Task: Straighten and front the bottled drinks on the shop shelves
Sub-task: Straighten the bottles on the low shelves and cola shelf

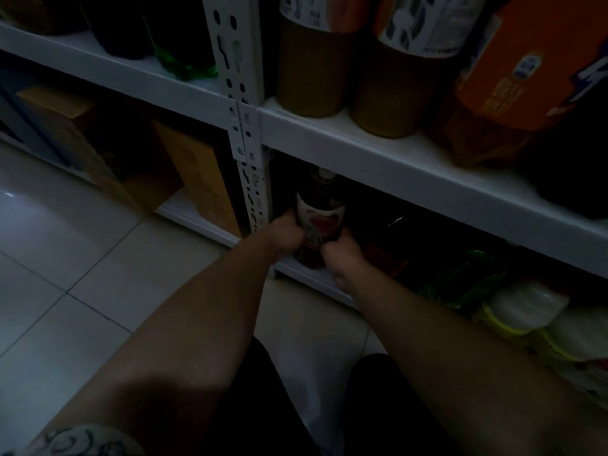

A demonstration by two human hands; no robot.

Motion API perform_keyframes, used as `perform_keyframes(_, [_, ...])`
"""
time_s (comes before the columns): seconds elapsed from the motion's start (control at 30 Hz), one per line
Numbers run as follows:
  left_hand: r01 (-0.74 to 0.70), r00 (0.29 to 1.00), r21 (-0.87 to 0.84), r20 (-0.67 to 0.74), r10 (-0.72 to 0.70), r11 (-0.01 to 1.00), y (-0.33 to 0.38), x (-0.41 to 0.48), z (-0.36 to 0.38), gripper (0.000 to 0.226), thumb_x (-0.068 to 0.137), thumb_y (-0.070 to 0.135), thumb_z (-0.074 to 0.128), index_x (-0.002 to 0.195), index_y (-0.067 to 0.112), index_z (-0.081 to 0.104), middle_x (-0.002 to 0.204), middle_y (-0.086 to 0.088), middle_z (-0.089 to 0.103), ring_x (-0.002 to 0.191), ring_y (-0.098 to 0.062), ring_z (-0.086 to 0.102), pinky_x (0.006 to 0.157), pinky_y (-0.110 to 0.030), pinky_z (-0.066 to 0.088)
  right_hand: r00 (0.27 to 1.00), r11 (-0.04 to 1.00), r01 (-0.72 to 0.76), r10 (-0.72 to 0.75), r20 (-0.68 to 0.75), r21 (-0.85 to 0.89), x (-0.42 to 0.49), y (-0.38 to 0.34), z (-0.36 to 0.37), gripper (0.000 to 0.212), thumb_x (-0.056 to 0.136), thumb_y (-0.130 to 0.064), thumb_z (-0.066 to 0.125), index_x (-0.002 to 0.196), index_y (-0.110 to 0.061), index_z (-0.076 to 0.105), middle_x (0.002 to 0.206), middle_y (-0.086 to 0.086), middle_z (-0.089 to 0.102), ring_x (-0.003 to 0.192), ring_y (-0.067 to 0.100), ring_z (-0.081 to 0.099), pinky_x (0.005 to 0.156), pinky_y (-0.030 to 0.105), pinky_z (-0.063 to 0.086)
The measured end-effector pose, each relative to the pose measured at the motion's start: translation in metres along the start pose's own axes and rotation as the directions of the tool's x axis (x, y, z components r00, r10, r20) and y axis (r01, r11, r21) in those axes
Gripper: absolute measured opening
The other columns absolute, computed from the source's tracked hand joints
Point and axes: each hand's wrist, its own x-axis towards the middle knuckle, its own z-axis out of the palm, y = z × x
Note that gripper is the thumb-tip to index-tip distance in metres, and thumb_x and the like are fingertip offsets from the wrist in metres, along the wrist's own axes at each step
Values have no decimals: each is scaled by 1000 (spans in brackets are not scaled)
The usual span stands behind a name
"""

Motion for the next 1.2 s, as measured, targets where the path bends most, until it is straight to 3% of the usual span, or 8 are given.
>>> perform_keyframes(0.17, [35,999,-151,-10,-37,988,-7,2,-5,63,82,2,63,140,10,40,134,-18,53,116,-32,55,97,-46,49,996,995,76,-79,38,63,-14,9,3,74,79,-16,70,143,-25,32,141,5,45,126,23,45,106,42,38])
perform_keyframes(0.33, [25,998,-213,58,-13,977,-4,10,-5,44,81,-11,55,119,10,59,95,3,67,72,3,67,58,-14,52,992,982,109,-118,51,151,-30,27,8,92,75,-1,61,147,-38,17,150,-5,33,132,17,37,108,43,37])
perform_keyframes(0.47, [8,997,-195,73,7,981,2,10,3,48,80,-13,53,124,4,58,121,-14,63,100,-21,63,84,-31,53,994,968,85,-98,44,236,-34,35,8,99,74,6,54,148,-42,10,153,-10,26,135,14,33,110,40,35])
perform_keyframes(0.63, [-59,998,-53,27,61,997,-3,10,19,51,87,9,65,136,7,48,136,-12,53,107,-12,52,81,-16,44,988,985,34,-59,145,169,-41,44,0,98,76,8,48,148,-44,6,155,-9,21,136,13,31,108,40,38])
perform_keyframes(0.8, [-73,997,-18,7,73,997,-12,10,17,57,92,11,59,144,9,36,145,-10,43,129,-23,45,106,-35,39,997,991,18,-28,78,132,-33,41,-17,94,72,1,55,149,-35,15,150,-3,35,130,16,39,106,41,39])
perform_keyframes(0.9, [-48,999,129,15,47,991,-14,9,15,51,93,15,56,142,9,40,143,-11,45,128,-26,45,104,-31,37,998,993,-2,-6,65,120,-23,29,-22,98,60,-17,60,148,-31,20,147,-1,38,130,22,40,106,44,38])
perform_keyframes(1.0, [-56,994,268,-75,79,962,-16,6,13,38,94,9,48,131,4,53,134,-18,53,121,-31,50,102,-32,39,996,991,-32,21,84,128,-16,24,-20,95,63,-11,60,148,-27,22,148,4,38,130,25,39,107,44,37])
perform_keyframes(1.2, [-24,994,176,-104,42,984,-15,-1,13,34,94,4,45,126,2,57,131,-17,56,117,-29,53,93,-28,41,995,980,-52,35,92,193,-20,17,-4,104,49,-23,58,147,-31,21,141,10,44,115,23,45,87,33,40])
